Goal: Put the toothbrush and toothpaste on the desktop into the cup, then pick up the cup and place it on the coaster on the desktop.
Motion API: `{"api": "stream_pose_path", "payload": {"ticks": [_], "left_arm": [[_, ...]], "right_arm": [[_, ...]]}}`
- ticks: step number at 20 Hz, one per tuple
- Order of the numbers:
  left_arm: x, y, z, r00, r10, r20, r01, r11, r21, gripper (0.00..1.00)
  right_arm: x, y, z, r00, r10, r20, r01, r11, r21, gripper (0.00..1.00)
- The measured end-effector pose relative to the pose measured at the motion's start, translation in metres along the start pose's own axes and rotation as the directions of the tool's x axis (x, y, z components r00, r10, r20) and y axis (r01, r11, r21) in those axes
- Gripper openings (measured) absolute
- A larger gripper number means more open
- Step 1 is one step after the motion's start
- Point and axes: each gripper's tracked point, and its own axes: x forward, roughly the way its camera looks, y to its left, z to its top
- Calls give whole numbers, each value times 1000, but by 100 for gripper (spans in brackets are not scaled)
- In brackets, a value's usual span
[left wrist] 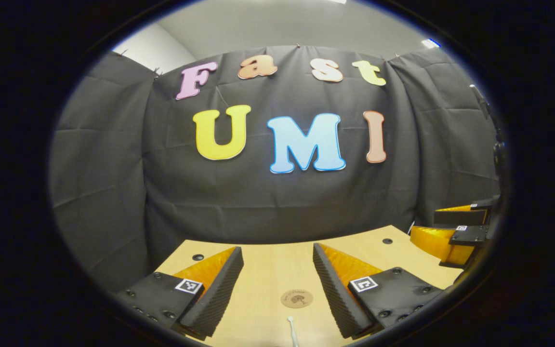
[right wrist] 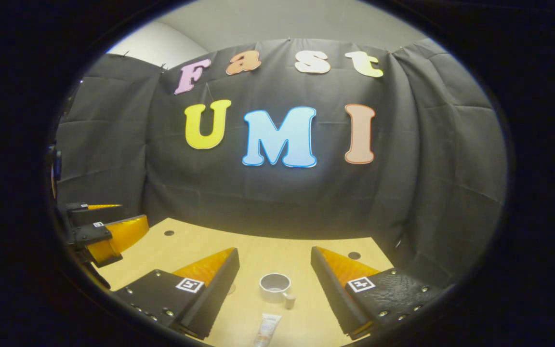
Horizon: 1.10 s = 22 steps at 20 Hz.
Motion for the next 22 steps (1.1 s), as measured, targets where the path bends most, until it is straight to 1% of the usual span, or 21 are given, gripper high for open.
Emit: {"api": "stream_pose_path", "payload": {"ticks": [2, 4, 6, 8, 11, 13, 14, 15, 17, 18, 20, 21, 22], "left_arm": [[5, 1, -13, 999, 0, -42, 0, 1000, -11, 96], [12, 1, -31, 996, -9, -93, 6, 999, -33, 95], [18, 1, -54, 988, -18, -152, 10, 999, -50, 95], [23, -4, -81, 977, -38, -212, 28, 998, -50, 95], [26, -13, -126, 949, -65, -308, 55, 998, -42, 95], [26, -20, -156, 923, -87, -376, 73, 996, -51, 95], [26, -21, -171, 909, -92, -406, 75, 996, -57, 97], [25, -23, -186, 893, -96, -439, 76, 995, -63, 95], [23, -25, -211, 863, -106, -494, 78, 994, -78, 96], [23, -26, -224, 843, -111, -526, 79, 993, -83, 96], [20, -28, -253, 787, -114, -607, 74, 993, -90, 97], [18, -29, -265, 768, -116, -629, 70, 993, -97, 99], [16, -28, -276, 748, -117, -653, 65, 992, -104, 98]], "right_arm": [[4, 0, -9, 999, 1, -35, -1, 1000, -1, 93], [8, 2, -24, 996, 11, -86, -11, 1000, 3, 93], [13, 4, -45, 988, 16, -151, -16, 1000, 3, 93], [16, 8, -67, 975, 27, -220, -25, 1000, 11, 93], [20, 11, -106, 944, 40, -328, -30, 999, 37, 93], [22, 13, -130, 916, 48, -397, -26, 998, 59, 93], [22, 14, -142, 901, 53, -430, -23, 997, 73, 93], [22, 15, -152, 890, 55, -452, -18, 996, 85, 93], [24, 14, -175, 861, 52, -506, -6, 996, 93, 93], [25, 13, -185, 846, 50, -532, 2, 995, 97, 93], [25, 13, -204, 811, 55, -582, 11, 994, 109, 93], [24, 14, -213, 795, 56, -605, 15, 994, 112, 94], [25, 15, -221, 780, 59, -623, 16, 993, 115, 94]]}}
